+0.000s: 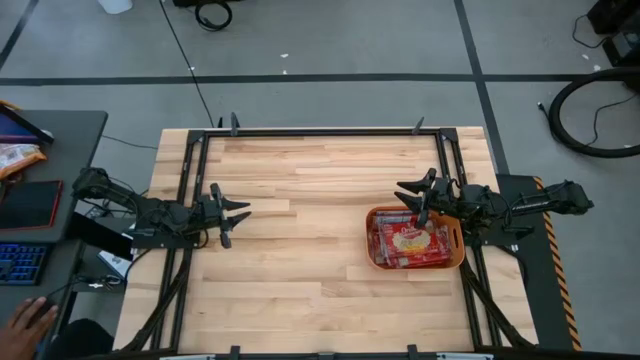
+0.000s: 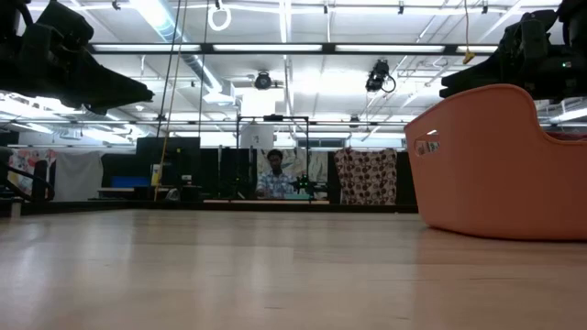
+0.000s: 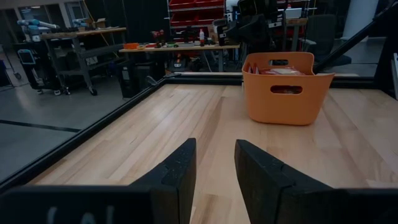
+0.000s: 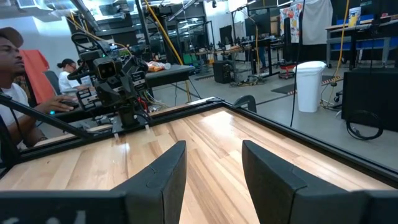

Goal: Sort popcorn bags into baskets
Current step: Return to Home Position

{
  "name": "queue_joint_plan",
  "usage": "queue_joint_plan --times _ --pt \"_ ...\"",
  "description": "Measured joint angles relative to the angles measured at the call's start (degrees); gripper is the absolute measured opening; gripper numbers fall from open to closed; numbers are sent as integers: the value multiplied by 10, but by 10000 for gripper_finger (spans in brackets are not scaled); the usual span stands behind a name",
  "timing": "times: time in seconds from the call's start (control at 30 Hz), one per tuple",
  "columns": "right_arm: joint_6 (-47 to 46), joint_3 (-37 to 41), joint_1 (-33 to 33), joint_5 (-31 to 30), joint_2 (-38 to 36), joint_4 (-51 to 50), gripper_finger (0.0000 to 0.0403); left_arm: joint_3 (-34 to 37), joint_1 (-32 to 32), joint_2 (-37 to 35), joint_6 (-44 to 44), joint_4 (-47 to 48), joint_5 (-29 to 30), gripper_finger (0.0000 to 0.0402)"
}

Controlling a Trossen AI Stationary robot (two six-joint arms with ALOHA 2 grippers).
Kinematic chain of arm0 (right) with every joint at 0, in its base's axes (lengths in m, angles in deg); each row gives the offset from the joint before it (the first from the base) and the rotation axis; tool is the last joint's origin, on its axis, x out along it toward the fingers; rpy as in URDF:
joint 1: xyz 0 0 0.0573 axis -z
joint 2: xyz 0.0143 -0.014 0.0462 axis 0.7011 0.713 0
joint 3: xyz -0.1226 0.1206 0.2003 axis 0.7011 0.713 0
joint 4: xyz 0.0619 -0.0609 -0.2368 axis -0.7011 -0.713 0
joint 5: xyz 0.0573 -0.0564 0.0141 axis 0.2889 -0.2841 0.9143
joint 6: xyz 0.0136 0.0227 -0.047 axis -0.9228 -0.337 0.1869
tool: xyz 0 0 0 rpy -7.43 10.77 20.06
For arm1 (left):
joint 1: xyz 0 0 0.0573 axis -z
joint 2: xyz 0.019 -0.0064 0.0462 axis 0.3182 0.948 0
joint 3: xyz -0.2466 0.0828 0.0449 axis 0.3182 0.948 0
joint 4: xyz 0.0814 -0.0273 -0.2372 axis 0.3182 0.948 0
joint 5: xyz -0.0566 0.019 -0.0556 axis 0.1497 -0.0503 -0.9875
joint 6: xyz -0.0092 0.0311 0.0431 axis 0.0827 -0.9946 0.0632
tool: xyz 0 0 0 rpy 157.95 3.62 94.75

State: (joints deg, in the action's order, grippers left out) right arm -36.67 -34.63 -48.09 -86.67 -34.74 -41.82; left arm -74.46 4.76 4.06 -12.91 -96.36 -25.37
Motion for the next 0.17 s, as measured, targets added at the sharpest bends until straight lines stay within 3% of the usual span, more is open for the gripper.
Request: queue_joint_plan --times 0.17 --pt "0 0 0 0 0 0 160 0 0 0 0 0 0 117"
